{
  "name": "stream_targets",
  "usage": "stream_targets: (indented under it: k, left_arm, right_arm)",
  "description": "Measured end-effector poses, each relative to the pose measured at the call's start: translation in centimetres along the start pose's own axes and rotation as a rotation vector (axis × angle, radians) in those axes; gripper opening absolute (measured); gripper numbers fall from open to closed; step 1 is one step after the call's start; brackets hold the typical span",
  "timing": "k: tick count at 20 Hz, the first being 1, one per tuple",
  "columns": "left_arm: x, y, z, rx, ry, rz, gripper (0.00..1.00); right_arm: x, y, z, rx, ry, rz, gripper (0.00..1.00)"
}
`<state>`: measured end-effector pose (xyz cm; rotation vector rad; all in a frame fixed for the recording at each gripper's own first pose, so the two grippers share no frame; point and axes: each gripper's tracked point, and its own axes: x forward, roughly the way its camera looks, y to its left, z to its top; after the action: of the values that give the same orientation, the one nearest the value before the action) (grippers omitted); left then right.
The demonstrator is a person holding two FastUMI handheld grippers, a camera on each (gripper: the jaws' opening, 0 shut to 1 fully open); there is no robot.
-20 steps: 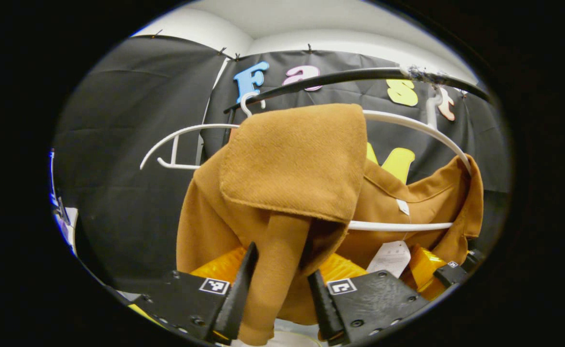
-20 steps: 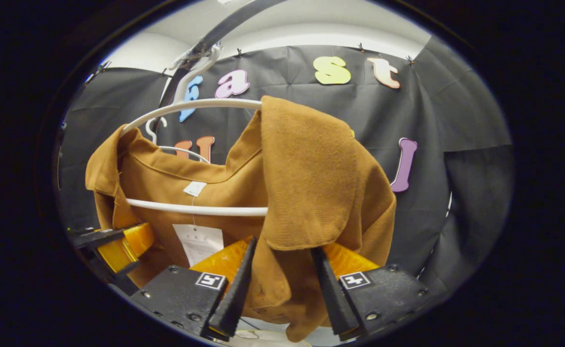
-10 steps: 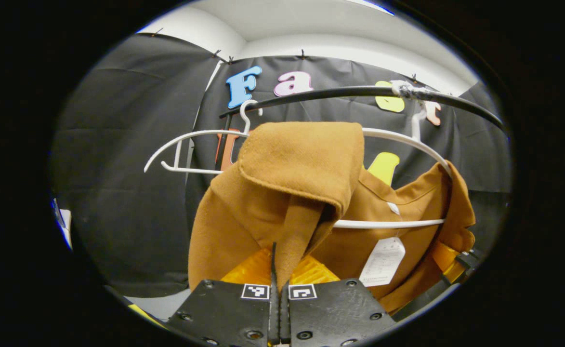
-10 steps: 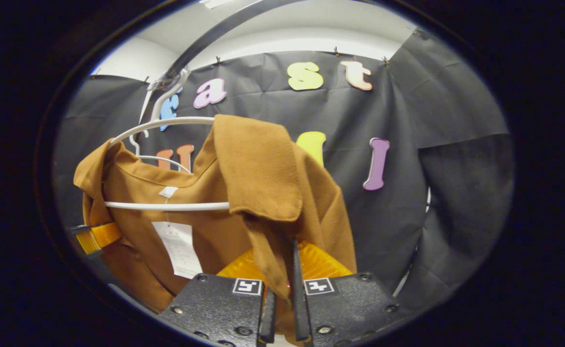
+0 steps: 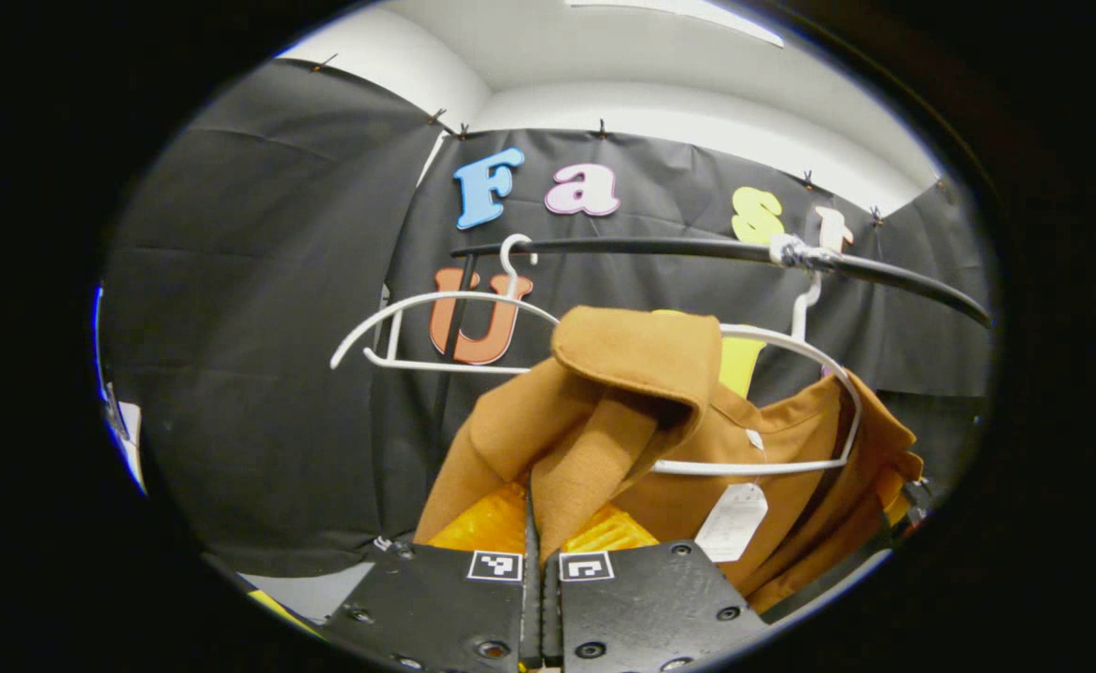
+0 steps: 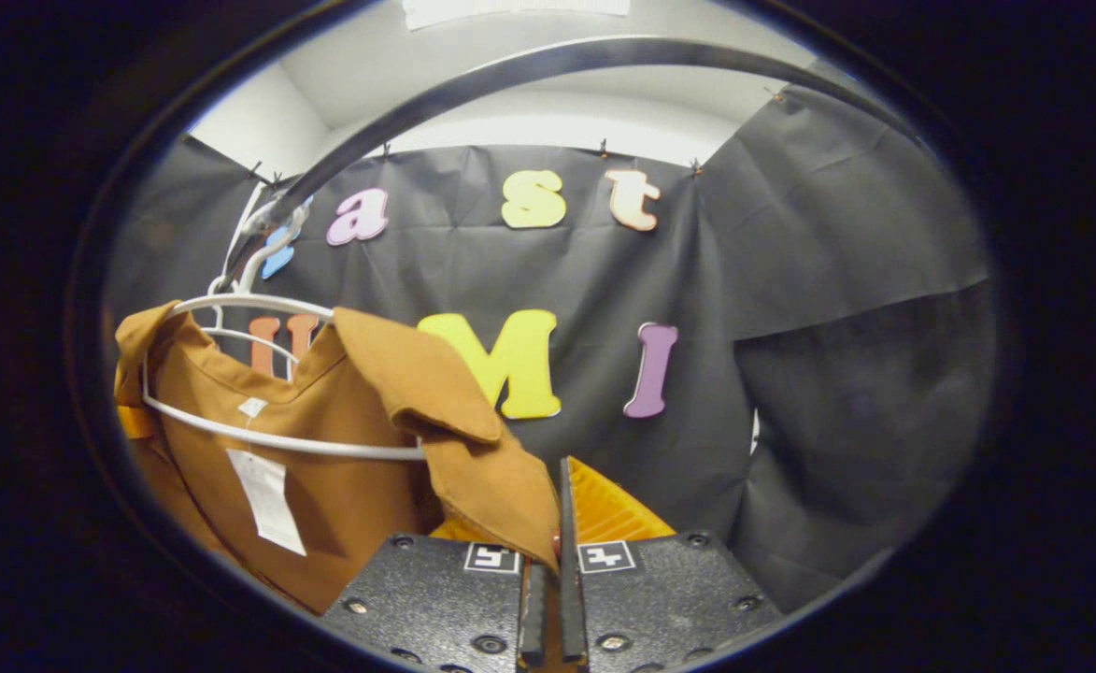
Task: Grasp the clothes on the hanger with both hands and then place them into the laundry hamper below.
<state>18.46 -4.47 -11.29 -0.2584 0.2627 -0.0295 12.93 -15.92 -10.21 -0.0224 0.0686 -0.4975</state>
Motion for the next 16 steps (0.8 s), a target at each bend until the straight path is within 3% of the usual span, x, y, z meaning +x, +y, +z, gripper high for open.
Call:
stream_targets:
  k: [1,2,6,16]
  left_arm:
    - [-0.2,0.4,0.5,-0.008,-0.008,0.001,0.07]
    - [-0.6,0.6,1.1,-0.021,-0.016,0.003,0.01]
    - [-0.8,1.8,2.3,-0.082,-0.024,0.011,0.01]
    - [-0.4,2.2,4.0,-0.121,-0.006,-0.020,0.01]
  right_arm:
    - [0.1,-0.3,-0.2,0.010,0.011,-0.002,0.10]
    - [0.2,-0.5,-0.3,0.030,0.022,-0.005,0.10]
    - [1.0,-0.2,-1.8,0.189,0.095,0.035,0.09]
    - [5.2,-3.1,-3.9,0.416,0.226,0.034,0.09]
